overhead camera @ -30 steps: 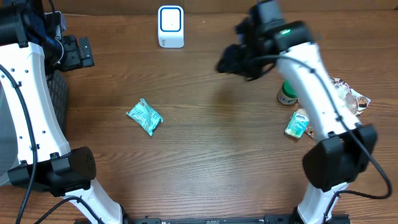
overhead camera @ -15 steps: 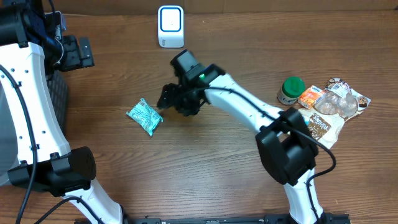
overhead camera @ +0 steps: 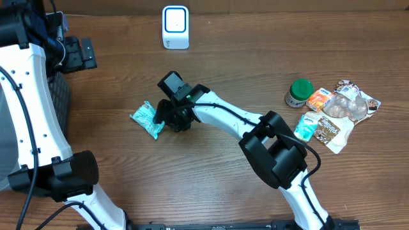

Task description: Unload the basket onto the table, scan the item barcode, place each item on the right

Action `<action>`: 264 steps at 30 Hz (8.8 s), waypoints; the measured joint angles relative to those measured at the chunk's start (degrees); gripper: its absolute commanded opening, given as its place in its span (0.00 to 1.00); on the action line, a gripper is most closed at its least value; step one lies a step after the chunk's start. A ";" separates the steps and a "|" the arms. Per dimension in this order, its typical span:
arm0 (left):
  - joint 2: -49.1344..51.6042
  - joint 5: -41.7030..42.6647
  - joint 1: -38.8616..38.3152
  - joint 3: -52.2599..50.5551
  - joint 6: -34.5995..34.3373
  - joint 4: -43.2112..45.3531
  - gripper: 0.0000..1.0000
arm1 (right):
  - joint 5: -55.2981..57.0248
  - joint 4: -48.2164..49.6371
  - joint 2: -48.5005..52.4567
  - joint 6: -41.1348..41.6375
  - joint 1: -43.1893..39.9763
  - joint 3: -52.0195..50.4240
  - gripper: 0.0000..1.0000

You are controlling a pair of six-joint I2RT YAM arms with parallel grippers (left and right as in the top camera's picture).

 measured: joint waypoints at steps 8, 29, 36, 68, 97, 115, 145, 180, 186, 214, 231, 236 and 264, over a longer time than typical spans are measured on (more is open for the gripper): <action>0.00 0.00 0.00 0.00 0.00 0.00 0.99 | 1.18 -1.46 0.04 -6.56 0.35 0.09 0.20; 0.00 -0.02 0.00 0.00 0.00 0.02 0.99 | -5.64 -30.80 0.28 -67.56 -16.70 9.09 0.35; 0.00 0.00 0.00 0.00 0.00 0.00 1.00 | -5.92 -32.70 0.37 -68.13 -18.18 10.01 0.54; 0.00 -0.02 0.00 0.00 0.00 0.02 1.00 | -22.38 -16.68 0.44 -39.15 -21.99 -3.17 0.34; 0.00 -0.02 0.00 0.00 0.00 0.00 0.99 | -25.53 -20.63 -29.49 -44.87 -24.50 -3.48 0.04; 0.00 0.00 0.00 0.00 0.00 0.00 1.00 | -19.47 -26.38 -38.82 -41.68 -24.50 -3.43 0.04; 0.00 0.00 0.00 0.00 0.00 0.00 0.99 | 51.78 -15.52 -0.61 -62.79 -7.91 40.52 0.04; 0.00 0.00 0.00 0.00 0.00 0.00 1.00 | 56.83 26.67 20.04 -128.37 -9.40 40.50 0.04; 0.00 0.00 0.00 0.00 0.00 0.00 1.00 | 57.66 26.36 20.02 -125.37 -9.40 40.50 0.04; 0.00 -0.02 0.00 0.00 0.00 0.02 1.00 | 35.89 -60.81 -18.38 -20.39 -19.87 40.11 0.04; 0.00 -0.02 0.00 0.00 0.00 0.00 1.00 | 39.17 -51.10 -17.07 -3.72 -30.14 6.27 0.36; 0.00 0.00 0.00 0.00 0.00 0.00 1.00 | 40.61 -50.03 -17.07 -3.50 -31.52 2.95 0.64; 0.00 0.00 0.00 0.00 0.00 0.02 1.00 | 29.07 -51.76 -49.99 -34.29 -17.94 9.99 1.00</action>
